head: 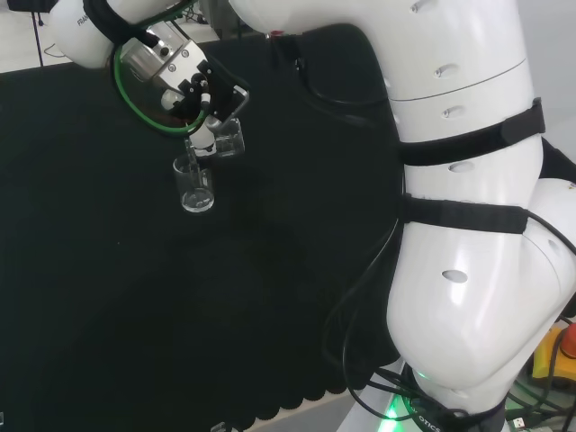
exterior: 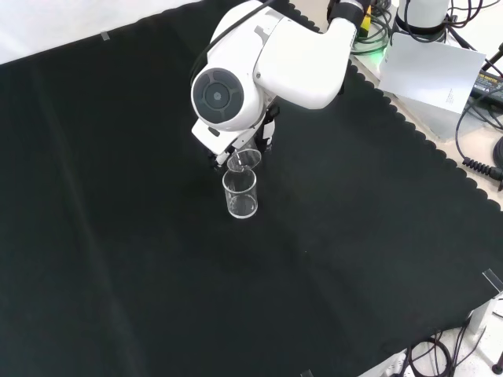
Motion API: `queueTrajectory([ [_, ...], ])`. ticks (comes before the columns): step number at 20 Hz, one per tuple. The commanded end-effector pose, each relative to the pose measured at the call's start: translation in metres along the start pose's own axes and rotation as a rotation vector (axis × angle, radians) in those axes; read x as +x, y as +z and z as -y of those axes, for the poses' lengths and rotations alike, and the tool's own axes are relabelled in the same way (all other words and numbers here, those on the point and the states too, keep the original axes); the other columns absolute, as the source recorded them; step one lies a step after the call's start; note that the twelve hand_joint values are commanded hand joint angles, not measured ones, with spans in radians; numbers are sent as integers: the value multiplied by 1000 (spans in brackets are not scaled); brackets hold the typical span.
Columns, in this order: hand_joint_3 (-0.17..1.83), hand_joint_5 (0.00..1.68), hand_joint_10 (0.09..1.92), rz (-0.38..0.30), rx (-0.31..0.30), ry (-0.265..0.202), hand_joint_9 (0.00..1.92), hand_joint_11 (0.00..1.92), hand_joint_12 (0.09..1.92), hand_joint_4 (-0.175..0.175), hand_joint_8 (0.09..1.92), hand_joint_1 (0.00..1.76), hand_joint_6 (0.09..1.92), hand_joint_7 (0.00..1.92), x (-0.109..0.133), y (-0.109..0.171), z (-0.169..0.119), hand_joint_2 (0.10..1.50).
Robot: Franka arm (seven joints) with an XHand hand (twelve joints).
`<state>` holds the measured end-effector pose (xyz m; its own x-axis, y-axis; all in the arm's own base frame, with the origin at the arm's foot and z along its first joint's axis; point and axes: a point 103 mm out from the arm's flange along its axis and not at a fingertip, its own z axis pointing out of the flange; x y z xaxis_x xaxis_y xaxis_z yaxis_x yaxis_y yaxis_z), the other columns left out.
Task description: Pour the water from the handheld beaker into the one on the table.
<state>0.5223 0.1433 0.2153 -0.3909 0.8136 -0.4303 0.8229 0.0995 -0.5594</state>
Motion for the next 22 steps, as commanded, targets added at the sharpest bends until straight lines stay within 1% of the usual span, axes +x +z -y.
queueTrajectory([
  [1, -175, 1297, 531, 2, -1, 1, 1462, 1327, 680, -175, 449, 1307, 481, 1350, 0, -1, 1, 1054],
  [12, -175, 1294, 534, -1, -2, -5, 1461, 1326, 679, -175, 456, 1306, 488, 1346, 0, -1, 3, 1055],
  [15, -175, 1293, 535, -26, -13, -16, 1460, 1326, 679, -175, 458, 1306, 489, 1345, -5, -1, 2, 1055],
  [18, -175, 1292, 536, -42, -25, -20, 1459, 1325, 679, -175, 460, 1306, 491, 1344, -8, 0, 3, 1055],
  [22, -175, 1291, 537, -79, -49, -26, 1458, 1325, 679, -175, 462, 1306, 493, 1343, -10, 0, 4, 1056],
])
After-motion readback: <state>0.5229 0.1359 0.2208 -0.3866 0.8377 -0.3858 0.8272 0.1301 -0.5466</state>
